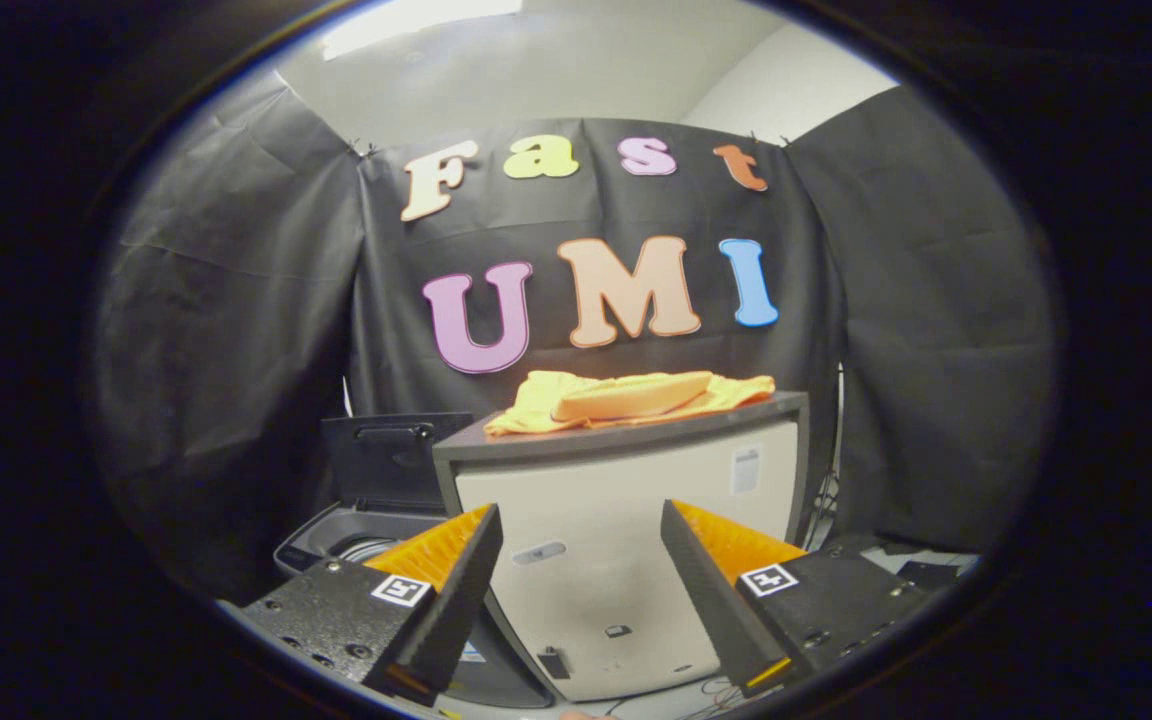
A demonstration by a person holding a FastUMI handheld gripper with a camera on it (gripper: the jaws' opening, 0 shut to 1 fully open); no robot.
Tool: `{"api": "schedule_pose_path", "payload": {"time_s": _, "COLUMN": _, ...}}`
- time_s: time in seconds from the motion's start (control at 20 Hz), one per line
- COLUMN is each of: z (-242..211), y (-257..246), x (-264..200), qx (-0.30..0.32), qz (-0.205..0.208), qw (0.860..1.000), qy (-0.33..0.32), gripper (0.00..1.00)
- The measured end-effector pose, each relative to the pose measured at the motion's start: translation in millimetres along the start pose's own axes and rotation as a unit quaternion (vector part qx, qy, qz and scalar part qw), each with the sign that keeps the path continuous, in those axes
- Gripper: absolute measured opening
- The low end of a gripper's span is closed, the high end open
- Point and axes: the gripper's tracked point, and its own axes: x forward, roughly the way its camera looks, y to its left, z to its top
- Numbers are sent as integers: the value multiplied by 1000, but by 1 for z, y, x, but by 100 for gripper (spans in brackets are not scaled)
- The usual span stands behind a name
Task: Put the clothes into the washing machine and then close the washing machine lid.
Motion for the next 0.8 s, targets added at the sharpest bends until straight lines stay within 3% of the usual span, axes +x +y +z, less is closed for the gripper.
{"api": "schedule_pose_path", "payload": {"time_s": 0.5, "z": 98, "y": 13, "x": 121, "qx": -44, "qz": 4, "qw": 998, "qy": 43, "gripper": 97}}
{"api": "schedule_pose_path", "payload": {"time_s": 0.8, "z": 112, "y": -13, "x": 202, "qx": -55, "qz": -15, "qw": 994, "qy": 93, "gripper": 99}}
